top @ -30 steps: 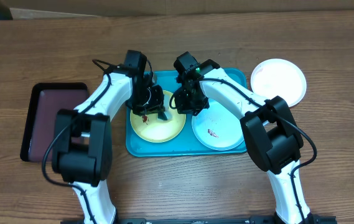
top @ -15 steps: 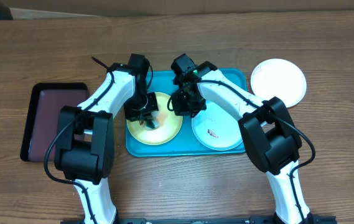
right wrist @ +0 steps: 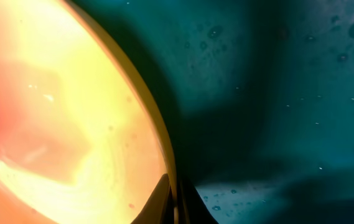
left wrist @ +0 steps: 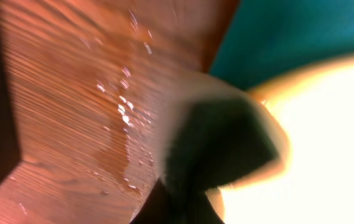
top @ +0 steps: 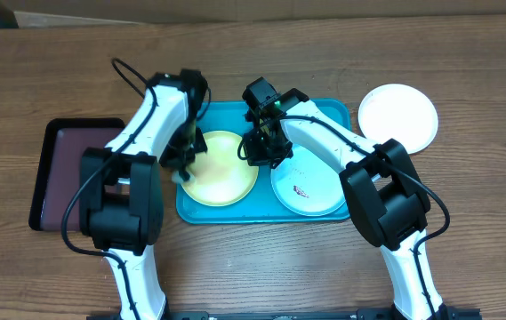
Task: Clean dirty plates on tray and stack at the side
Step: 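Rub the sponge over the yellow plate while the right gripper holds it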
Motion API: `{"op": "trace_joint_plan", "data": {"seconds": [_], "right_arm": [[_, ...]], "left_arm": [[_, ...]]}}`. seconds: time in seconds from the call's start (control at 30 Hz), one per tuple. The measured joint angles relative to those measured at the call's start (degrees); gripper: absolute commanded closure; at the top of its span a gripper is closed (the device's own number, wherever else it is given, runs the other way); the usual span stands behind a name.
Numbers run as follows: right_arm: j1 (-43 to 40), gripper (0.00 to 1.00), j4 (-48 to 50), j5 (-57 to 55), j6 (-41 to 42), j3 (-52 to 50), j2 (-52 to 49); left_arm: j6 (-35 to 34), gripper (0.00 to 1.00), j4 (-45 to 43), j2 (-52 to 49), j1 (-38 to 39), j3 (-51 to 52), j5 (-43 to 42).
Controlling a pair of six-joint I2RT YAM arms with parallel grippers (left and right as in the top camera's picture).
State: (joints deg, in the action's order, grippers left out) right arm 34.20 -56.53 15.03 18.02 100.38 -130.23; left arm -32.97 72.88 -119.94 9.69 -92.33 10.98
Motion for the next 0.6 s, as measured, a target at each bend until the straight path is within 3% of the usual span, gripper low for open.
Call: {"op": "trace_joint_plan", "data": {"seconds": [0.1, 0.27, 0.43, 0.6], "right_arm": [[-0.1, 0.96, 0.0, 0.0, 0.0, 0.0, 0.0], [-0.1, 0.96, 0.0, 0.0, 0.0, 0.0, 0.0], [-0.1, 0.96, 0.0, 0.0, 0.0, 0.0, 0.0], [-0.1, 0.96, 0.1, 0.0, 0.0, 0.0, 0.0]], "left_arm": [[0.3, 0.96, -1.8, 0.0, -0.9, -3.0, -1.9], [6.0, 0.96, -8.1, 0.0, -1.8, -2.4, -15.0], [9.2, 0.96, -14.3, 0.0, -0.6, 1.5, -25.1], [9.6, 0.96, -18.6, 0.0, 0.8, 7.5, -29.8]]}}
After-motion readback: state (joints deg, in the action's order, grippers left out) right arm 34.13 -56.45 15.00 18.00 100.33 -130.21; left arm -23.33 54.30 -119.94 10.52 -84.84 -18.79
